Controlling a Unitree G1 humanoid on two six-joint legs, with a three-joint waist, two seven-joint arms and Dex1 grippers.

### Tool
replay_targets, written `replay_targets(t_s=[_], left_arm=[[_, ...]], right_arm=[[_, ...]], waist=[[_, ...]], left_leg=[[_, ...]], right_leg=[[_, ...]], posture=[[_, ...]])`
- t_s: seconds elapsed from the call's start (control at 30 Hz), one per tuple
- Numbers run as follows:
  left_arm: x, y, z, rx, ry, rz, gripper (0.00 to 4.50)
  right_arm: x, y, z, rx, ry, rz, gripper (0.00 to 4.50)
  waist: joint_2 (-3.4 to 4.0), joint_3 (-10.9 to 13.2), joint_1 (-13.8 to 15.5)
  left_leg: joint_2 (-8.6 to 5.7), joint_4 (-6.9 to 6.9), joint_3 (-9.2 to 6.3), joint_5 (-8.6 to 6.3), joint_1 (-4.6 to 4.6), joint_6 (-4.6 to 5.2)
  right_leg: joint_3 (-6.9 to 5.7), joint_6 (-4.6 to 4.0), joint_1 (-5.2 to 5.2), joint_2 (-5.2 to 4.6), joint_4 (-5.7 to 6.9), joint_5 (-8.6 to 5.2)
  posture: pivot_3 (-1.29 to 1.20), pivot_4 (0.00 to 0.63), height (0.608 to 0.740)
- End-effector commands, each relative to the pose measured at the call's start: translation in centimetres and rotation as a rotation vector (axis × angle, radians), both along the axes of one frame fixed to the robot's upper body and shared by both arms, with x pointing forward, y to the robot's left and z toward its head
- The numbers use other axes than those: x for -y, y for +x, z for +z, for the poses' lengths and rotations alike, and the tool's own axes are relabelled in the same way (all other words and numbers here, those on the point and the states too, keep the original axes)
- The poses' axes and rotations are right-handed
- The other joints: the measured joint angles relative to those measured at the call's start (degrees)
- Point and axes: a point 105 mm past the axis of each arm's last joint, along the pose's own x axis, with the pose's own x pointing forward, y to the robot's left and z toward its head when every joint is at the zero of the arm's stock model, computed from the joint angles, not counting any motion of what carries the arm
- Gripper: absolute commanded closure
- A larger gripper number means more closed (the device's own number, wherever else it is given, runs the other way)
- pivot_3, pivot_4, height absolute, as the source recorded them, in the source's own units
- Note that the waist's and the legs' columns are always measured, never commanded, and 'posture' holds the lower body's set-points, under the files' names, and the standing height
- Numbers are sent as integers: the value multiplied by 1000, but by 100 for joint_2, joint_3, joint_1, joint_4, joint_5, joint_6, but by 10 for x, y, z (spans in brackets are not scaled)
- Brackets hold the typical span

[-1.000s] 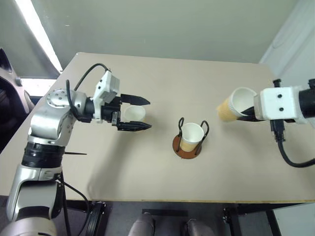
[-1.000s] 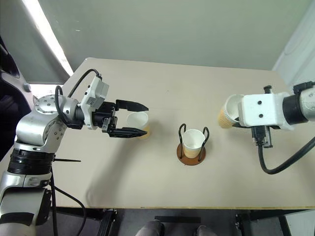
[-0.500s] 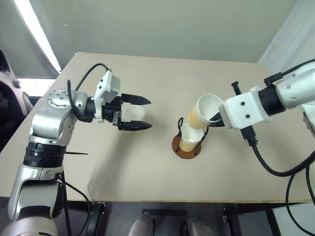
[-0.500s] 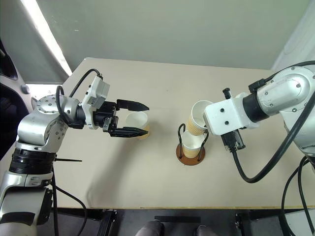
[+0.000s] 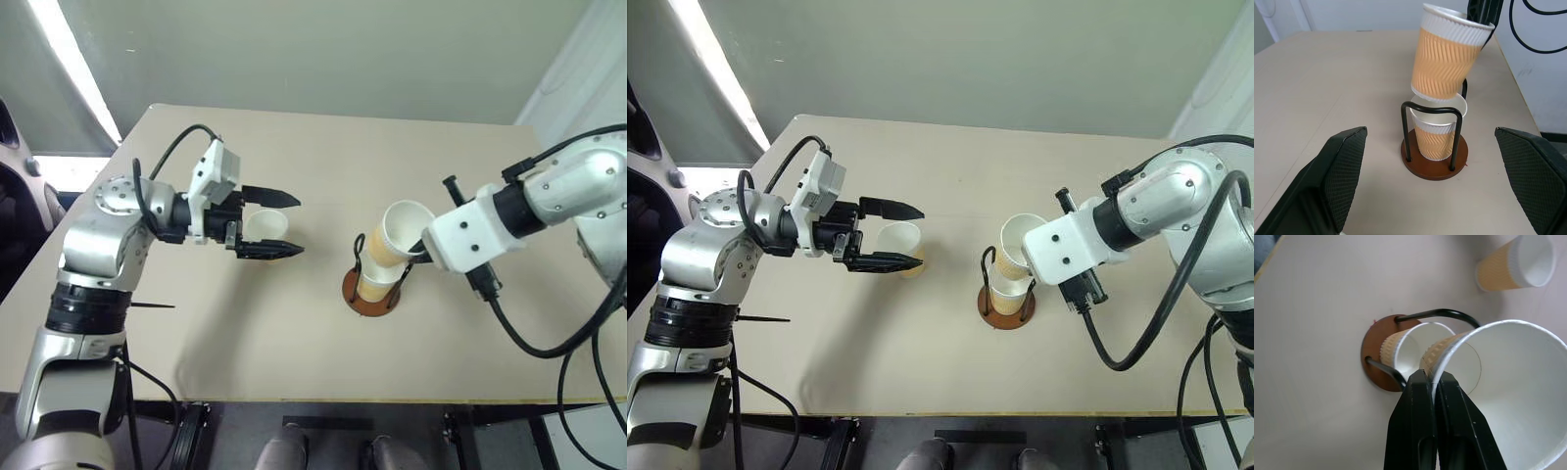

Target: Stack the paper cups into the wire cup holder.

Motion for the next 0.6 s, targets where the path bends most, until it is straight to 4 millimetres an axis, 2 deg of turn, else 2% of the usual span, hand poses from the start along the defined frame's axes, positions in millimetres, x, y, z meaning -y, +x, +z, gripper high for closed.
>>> replay_targets(t_s=[0.03, 0.4, 0.43, 0.47, 0.6], left_arm=[[-1, -5, 12, 54, -7, -8, 0], [-3, -5, 12, 54, -2, 2, 0], [-3, -4, 12, 53, -1, 4, 0], [-3, -4, 12, 53, -1, 5, 0], [-3, -4, 12, 50, -1, 8, 0]], right_arm=[[4, 0, -3, 10, -32, 6, 4464], [-6, -3, -12, -14, -21, 49, 4464], [-7, -3, -12, -14, -13, 55, 4083], [-9, -4, -11, -15, -7, 60, 3933], [-17, -4, -5, -19, 54, 65, 2567]], waist=[[0, 0, 1], [0, 0, 1], [0, 0, 0], [0, 0, 0], [0, 0, -1]], left_leg=[[0, 0, 0, 0, 0, 0], [0, 0, 1, 0, 0, 0], [0, -1, 1, 0, 0, 0], [0, -1, 1, 0, 0, 0], [0, -1, 1, 0, 0, 0]], right_leg=[[0, 0, 0, 0, 0, 0], [0, 0, 0, 0, 0, 0], [0, 0, 0, 0, 0, 0], [0, 0, 0, 0, 0, 0], [0, 0, 0, 0, -1, 0]], posture=[[0, 150, 740], [0, 150, 740], [0, 150, 740], [0, 150, 740], [0, 150, 740]])
